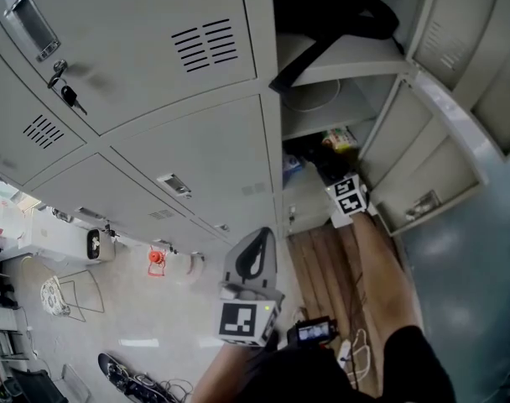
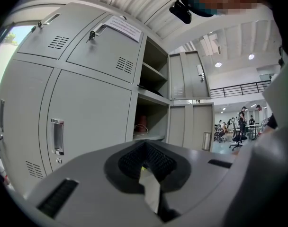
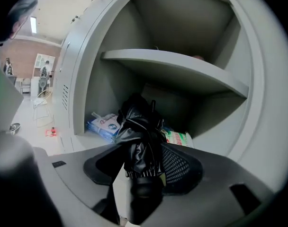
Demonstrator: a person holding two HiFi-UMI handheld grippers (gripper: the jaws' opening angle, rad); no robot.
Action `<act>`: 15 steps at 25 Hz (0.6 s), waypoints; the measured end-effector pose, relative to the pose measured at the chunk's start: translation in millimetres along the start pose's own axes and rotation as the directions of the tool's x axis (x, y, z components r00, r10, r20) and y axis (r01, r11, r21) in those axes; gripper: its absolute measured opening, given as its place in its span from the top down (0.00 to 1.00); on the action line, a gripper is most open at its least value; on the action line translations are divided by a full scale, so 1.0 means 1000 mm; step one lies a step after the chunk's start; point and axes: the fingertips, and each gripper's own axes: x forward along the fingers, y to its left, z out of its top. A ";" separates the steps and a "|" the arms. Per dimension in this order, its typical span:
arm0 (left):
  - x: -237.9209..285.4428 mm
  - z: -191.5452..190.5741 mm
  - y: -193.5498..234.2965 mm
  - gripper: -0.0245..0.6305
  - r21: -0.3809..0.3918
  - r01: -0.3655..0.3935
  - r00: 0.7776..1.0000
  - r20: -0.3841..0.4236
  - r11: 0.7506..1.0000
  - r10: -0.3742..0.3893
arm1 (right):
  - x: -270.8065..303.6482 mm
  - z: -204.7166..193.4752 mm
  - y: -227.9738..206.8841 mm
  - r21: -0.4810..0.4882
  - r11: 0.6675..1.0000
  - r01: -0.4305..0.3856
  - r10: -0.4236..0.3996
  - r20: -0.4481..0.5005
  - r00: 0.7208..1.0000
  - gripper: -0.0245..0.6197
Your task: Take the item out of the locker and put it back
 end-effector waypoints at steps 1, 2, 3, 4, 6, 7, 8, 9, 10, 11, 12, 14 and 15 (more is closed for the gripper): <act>-0.001 -0.001 0.000 0.97 0.000 -0.001 1.000 -0.001 1.000 0.001 | -0.001 0.000 0.000 0.006 1.000 -0.003 0.003 0.004 1.000 0.62; -0.001 -0.001 0.000 0.97 0.000 -0.001 1.000 -0.002 1.000 0.001 | -0.003 0.000 0.001 0.014 1.000 -0.005 0.005 0.010 1.000 0.61; -0.002 -0.001 0.000 0.97 0.000 -0.001 1.000 -0.002 1.000 0.001 | -0.004 -0.001 0.001 0.019 1.000 -0.008 0.008 0.015 1.000 0.61; -0.002 -0.002 0.000 0.97 0.000 -0.003 1.000 -0.003 1.000 0.003 | -0.005 -0.001 0.003 0.022 1.000 -0.010 0.009 0.021 1.000 0.60; -0.003 -0.002 0.001 0.97 0.002 -0.004 1.000 -0.003 1.000 0.004 | -0.006 -0.003 0.006 0.018 1.000 -0.008 0.008 0.031 0.999 0.60; -0.003 -0.002 0.001 0.97 0.002 -0.004 1.000 -0.004 1.000 0.004 | -0.008 -0.003 0.007 0.014 1.000 -0.005 0.004 0.034 0.999 0.60; -0.003 -0.003 0.001 0.97 0.001 -0.004 1.000 -0.005 1.000 0.004 | -0.009 -0.004 0.009 0.011 1.000 0.000 0.000 0.036 0.999 0.60; -0.003 -0.003 0.001 0.97 0.000 -0.003 1.000 -0.006 1.000 0.003 | -0.010 -0.005 0.010 0.009 1.000 0.005 -0.005 0.038 0.999 0.60; -0.003 -0.003 0.001 0.97 -0.001 -0.003 1.000 -0.008 1.000 0.003 | -0.010 -0.007 0.011 0.009 1.000 0.009 -0.010 0.041 0.999 0.60; -0.003 -0.004 0.002 0.97 -0.002 -0.003 1.000 -0.010 1.000 0.003 | -0.011 -0.008 0.012 0.009 1.000 0.011 -0.012 0.045 0.999 0.60; -0.003 -0.004 0.002 0.97 -0.003 -0.004 1.000 -0.010 1.000 0.004 | -0.011 -0.009 0.014 0.011 1.000 0.012 -0.013 0.048 0.999 0.60; -0.003 -0.005 0.001 0.97 -0.003 -0.002 1.000 -0.010 1.000 0.002 | -0.013 -0.011 0.017 0.012 1.000 0.009 -0.010 0.052 0.999 0.60; -0.003 -0.005 0.001 0.97 -0.003 -0.001 1.000 -0.011 1.000 0.001 | -0.015 -0.012 0.019 0.011 1.000 0.006 -0.007 0.052 0.999 0.60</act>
